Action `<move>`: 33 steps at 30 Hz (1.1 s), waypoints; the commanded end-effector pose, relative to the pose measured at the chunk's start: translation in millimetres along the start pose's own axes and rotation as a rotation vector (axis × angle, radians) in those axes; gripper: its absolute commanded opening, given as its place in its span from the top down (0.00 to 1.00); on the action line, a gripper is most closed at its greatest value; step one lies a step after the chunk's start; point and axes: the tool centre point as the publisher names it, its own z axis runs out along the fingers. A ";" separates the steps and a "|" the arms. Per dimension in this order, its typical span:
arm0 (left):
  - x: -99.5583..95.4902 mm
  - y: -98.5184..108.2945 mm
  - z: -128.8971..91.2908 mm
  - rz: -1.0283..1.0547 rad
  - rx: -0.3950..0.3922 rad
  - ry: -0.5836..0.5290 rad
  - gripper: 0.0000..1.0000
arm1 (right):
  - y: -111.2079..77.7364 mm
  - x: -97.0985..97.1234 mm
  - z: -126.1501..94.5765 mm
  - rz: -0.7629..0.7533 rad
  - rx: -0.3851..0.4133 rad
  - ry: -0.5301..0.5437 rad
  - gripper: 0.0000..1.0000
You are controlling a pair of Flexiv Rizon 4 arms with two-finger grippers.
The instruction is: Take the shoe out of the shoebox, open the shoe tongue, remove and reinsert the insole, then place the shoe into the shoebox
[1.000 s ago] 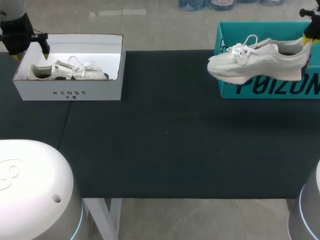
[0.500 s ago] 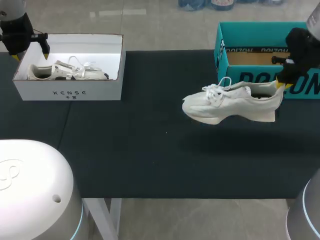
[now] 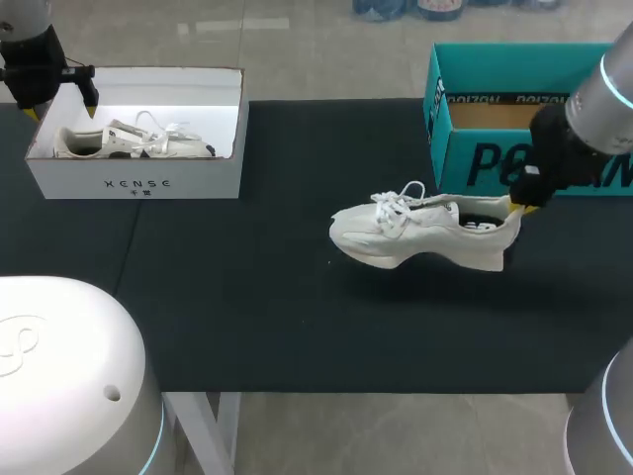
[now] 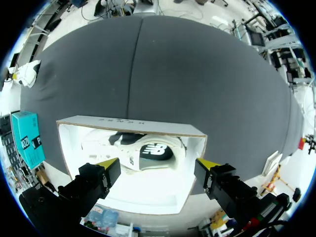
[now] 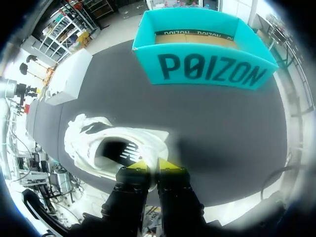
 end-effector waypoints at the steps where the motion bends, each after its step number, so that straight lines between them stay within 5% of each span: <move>1: 0.2 0.1 -0.1 0.001 -0.001 0.001 0.00 | -8.5 3.0 14.9 -0.006 -0.002 0.014 1.00; 20: 0.2 0.1 -0.1 0.001 -0.001 0.001 0.00 | -34.5 23.4 52.1 -0.072 0.041 0.047 1.00; 33: 0.2 0.1 -0.1 0.001 -0.001 0.001 0.00 | -44.2 19.2 71.8 -0.057 0.059 0.079 1.00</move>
